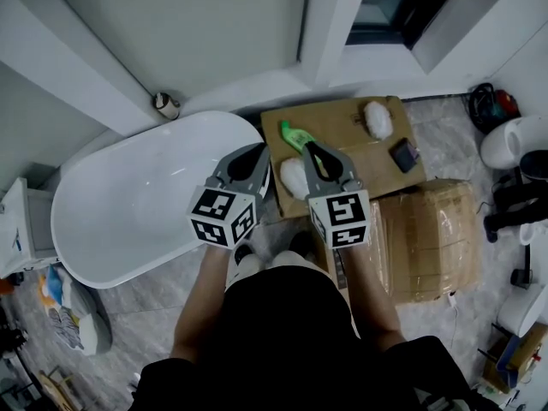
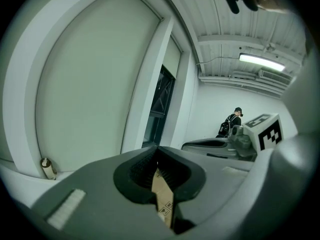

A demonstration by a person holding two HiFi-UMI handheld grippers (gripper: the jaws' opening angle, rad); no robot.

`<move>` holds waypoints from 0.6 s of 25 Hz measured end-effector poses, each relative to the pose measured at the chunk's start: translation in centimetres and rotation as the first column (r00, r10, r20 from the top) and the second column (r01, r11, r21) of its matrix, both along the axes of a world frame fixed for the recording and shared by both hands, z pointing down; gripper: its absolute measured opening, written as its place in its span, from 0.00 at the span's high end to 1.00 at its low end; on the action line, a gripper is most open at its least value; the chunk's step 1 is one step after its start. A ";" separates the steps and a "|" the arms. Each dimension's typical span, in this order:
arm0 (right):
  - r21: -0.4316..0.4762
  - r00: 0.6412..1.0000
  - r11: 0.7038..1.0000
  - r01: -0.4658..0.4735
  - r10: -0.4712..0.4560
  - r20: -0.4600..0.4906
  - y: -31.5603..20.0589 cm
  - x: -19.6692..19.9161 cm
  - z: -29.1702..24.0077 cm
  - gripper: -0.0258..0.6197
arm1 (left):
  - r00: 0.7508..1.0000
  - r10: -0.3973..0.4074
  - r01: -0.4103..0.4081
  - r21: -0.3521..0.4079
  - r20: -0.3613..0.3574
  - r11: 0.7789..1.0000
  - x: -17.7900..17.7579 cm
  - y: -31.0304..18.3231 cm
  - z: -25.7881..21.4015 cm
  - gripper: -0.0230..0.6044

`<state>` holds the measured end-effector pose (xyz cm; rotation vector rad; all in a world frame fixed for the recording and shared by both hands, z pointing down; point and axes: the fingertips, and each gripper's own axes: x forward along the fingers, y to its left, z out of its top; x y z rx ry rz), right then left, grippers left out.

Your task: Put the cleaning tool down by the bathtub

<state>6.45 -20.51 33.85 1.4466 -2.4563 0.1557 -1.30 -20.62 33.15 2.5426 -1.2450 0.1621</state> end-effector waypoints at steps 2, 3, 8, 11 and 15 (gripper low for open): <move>0.012 1.000 1.000 0.003 -0.003 0.001 0.2 0.1 -0.6 0.93 | 1.000 -0.001 0.001 0.006 -0.001 1.000 0.2 0.1 -0.1 0.97; 0.019 1.000 1.000 0.005 -0.005 0.001 0.3 0.2 -0.8 0.93 | 1.000 -0.001 0.001 0.009 0.000 1.000 0.2 0.1 -0.2 0.97; 0.037 1.000 0.999 0.023 -0.023 0.002 0.7 0.1 -1.4 0.95 | 1.000 -0.006 0.006 0.020 0.005 1.000 0.3 0.2 -0.5 0.97; 0.039 1.000 0.999 0.026 -0.026 0.006 1.0 0.4 -1.7 0.95 | 1.000 -0.010 0.010 0.025 0.007 1.000 0.5 0.4 -0.7 0.97; 0.043 0.999 0.999 0.030 -0.031 0.014 1.1 0.9 -1.8 0.95 | 1.000 -0.015 0.015 0.019 0.009 1.000 0.8 0.5 -0.4 0.97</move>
